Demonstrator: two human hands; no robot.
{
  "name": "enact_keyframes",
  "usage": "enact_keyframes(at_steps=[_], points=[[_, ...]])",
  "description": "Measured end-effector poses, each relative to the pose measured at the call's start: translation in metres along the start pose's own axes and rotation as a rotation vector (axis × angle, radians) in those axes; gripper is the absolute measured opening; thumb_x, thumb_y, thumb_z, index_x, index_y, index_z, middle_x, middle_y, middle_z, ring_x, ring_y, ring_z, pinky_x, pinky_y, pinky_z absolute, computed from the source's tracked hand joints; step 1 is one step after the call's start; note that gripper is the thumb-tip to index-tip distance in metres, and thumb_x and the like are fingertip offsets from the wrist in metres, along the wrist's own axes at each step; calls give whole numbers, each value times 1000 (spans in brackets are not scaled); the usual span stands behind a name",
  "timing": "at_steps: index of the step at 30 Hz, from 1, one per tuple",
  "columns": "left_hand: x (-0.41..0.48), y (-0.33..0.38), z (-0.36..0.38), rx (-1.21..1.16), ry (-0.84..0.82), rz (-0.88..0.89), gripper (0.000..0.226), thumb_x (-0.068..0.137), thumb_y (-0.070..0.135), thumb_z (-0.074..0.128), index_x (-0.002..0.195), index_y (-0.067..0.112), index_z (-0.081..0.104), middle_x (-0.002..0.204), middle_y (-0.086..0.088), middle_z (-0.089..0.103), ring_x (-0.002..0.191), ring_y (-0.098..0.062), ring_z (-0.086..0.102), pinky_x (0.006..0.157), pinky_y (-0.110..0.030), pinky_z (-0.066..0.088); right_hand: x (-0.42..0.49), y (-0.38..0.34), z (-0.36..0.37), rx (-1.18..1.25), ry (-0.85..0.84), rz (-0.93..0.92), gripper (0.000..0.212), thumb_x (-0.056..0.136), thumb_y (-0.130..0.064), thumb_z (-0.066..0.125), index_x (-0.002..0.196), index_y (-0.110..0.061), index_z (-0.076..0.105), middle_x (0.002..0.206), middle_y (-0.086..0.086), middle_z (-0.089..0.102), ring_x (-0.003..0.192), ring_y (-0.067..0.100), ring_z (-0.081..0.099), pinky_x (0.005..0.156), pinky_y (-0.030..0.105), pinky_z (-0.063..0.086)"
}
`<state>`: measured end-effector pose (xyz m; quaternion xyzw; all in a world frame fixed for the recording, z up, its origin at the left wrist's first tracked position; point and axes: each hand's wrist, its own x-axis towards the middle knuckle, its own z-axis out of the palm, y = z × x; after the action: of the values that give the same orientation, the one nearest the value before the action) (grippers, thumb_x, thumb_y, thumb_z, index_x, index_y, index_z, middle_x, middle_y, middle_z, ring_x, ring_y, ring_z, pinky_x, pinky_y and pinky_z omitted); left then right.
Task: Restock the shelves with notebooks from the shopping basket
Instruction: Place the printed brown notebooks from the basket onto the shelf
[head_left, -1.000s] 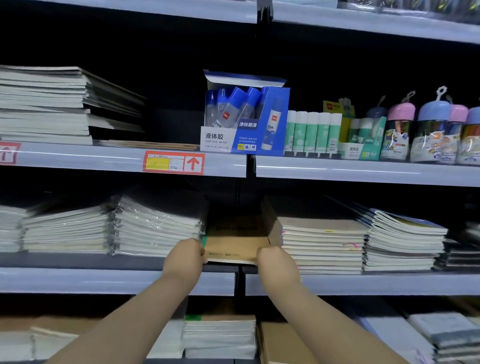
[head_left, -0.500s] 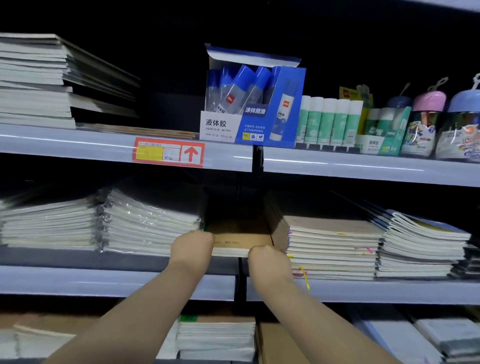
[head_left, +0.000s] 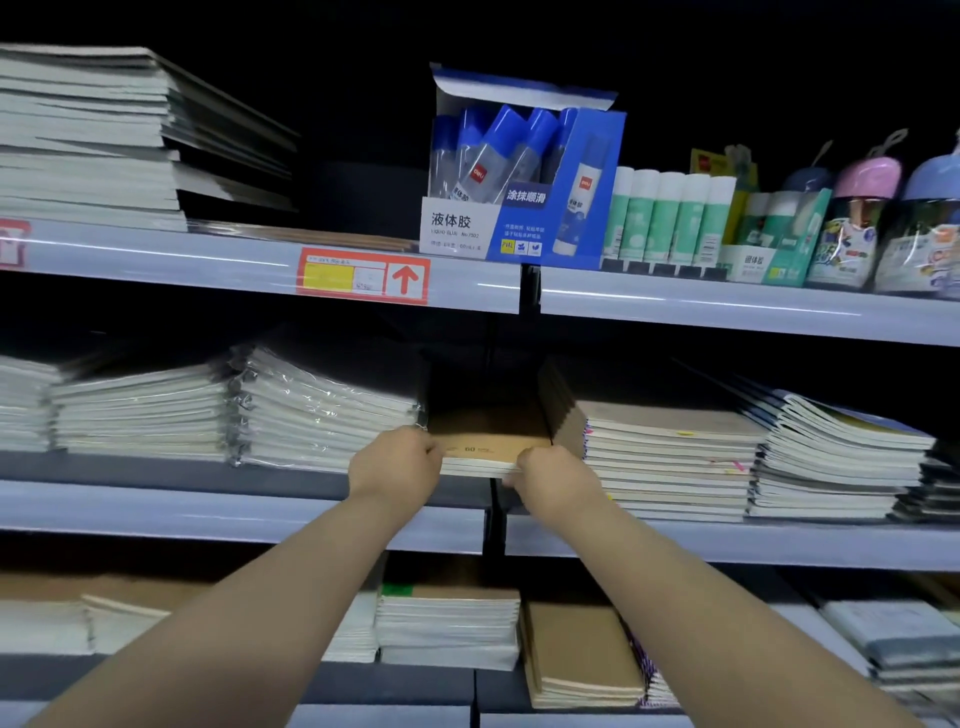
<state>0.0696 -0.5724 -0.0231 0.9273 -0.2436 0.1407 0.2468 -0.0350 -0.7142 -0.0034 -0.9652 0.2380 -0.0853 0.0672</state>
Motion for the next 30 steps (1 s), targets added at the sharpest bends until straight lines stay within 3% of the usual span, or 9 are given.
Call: enact_keyframes(at_steps=[3,6,8,12,15,21,25,30], points=[[-3,-3,-12,-448,-63,-69,29,97,34,50,76,27,68,81,1,70,74,-21,62,66,-29,48,-9,-2,-5,148,44,-11,40,100,-42,43,116,-8,59,111,14,64,102,32,60,75,30,42],[-9,-2,-28,-878,-85,-180,24,98,38,49,90,27,69,101,5,74,93,-17,67,79,-28,49,-22,-7,-9,349,118,-58,44,100,-46,41,125,-13,57,115,9,65,107,27,59,82,30,45],[-16,0,-36,-981,-117,-175,30,99,42,45,108,26,69,110,9,71,105,-12,63,76,-21,41,-30,-11,-13,423,128,-111,47,98,-50,42,129,-17,56,122,4,63,114,22,57,87,28,43],[-35,6,-49,-1134,-222,-113,54,101,53,28,134,21,56,130,4,62,128,-13,49,111,-29,29,-45,-22,-18,573,113,-148,60,94,-60,39,140,-21,49,139,-4,54,128,15,47,101,28,35],[-50,9,-53,-1346,-302,-184,67,99,61,18,144,18,45,144,2,50,137,-14,40,113,-30,19,-55,-30,-18,843,107,-111,60,94,-63,36,137,-24,50,133,-9,54,123,10,48,100,25,32],[-81,-5,-52,-1459,-383,-277,75,97,66,13,149,16,36,153,-1,38,142,-16,32,119,-36,12,-74,-36,-5,1154,40,59,72,89,-73,27,125,-18,56,134,8,57,128,24,49,113,47,31],[-103,-14,-46,-1431,-433,-322,78,96,68,14,149,15,34,155,-1,35,144,-15,29,120,-37,10,-98,-37,6,1186,2,89,81,88,-75,25,149,-22,35,145,4,47,130,16,46,106,37,30],[-131,-29,-32,-1401,-489,-348,80,94,70,15,151,16,31,154,0,36,144,-16,29,120,-38,12,-117,-38,22,1209,-14,158,75,92,-70,24,147,-21,35,135,6,55,128,20,49,106,37,31]])
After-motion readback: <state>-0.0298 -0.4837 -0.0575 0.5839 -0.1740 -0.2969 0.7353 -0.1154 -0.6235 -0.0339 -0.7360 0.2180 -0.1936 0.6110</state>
